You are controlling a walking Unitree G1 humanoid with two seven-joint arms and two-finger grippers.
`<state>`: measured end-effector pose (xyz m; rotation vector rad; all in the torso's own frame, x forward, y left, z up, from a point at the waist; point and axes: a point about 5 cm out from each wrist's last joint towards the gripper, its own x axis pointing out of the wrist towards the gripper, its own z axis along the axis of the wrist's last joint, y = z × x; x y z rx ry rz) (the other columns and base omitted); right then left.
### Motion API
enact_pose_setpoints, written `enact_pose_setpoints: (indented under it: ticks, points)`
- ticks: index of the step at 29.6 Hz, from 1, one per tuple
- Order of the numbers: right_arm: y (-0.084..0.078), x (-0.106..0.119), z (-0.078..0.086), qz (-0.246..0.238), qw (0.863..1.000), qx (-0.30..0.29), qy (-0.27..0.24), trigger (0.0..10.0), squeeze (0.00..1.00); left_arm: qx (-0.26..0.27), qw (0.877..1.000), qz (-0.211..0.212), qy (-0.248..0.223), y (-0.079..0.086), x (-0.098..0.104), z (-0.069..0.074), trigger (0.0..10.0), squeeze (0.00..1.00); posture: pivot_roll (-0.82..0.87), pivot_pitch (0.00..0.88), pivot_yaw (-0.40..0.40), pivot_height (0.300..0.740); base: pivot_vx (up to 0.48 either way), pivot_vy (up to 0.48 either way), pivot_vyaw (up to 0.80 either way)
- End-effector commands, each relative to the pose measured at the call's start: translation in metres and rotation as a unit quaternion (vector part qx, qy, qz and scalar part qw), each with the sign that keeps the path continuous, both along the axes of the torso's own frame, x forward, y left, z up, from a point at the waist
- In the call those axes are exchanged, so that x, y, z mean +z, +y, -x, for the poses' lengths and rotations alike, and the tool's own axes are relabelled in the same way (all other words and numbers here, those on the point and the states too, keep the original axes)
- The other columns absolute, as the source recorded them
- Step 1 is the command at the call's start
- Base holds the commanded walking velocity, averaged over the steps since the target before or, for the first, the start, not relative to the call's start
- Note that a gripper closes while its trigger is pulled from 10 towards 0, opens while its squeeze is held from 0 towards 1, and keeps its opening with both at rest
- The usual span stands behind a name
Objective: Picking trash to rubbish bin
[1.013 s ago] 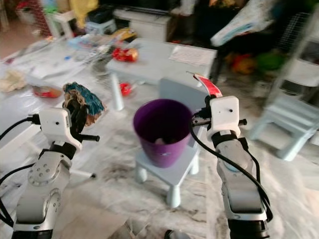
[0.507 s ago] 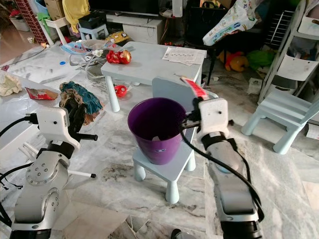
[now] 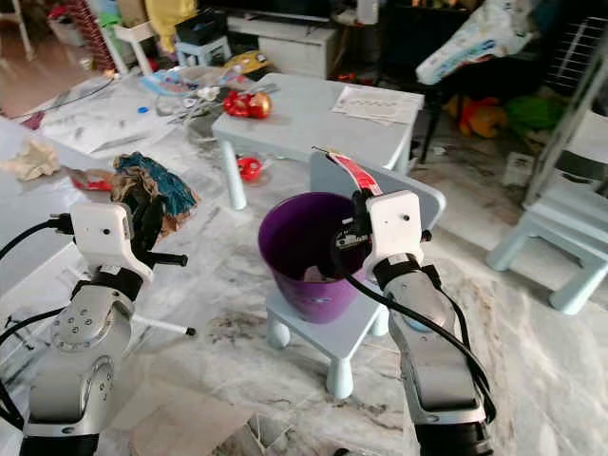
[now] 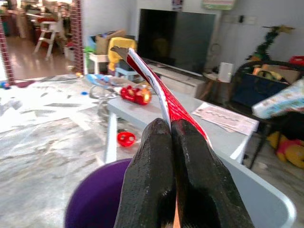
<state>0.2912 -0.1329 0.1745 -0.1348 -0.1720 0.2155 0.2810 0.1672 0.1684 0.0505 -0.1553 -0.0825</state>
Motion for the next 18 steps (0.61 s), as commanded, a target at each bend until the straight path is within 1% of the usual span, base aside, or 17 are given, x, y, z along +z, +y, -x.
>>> enact_pose_setpoints:
  ticks: [1,11,18]
  points:
    - [0.0059,0.0001,0.0004,-0.004,1.0,0.015,-0.002,10.0,0.0,0.004,1.0,-0.007,0.01,0.0025,-0.0033,-0.0001,10.0,0.0,-0.03,0.077,0.053,0.74,0.379,0.0,0.0]
    - [0.0116,-0.0011,-0.0005,-0.004,1.0,0.024,-0.001,10.0,0.0,0.006,1.0,-0.008,0.014,0.0026,-0.0044,0.0,10.0,0.0,-0.03,0.078,0.051,0.74,0.386,0.0,0.0]
    - [0.0111,-0.0023,-0.0008,-0.003,1.0,0.024,0.001,10.0,0.0,0.004,1.0,-0.008,0.016,0.0015,-0.0055,0.0,10.0,0.0,-0.03,0.079,0.052,0.74,0.394,0.0,0.0]
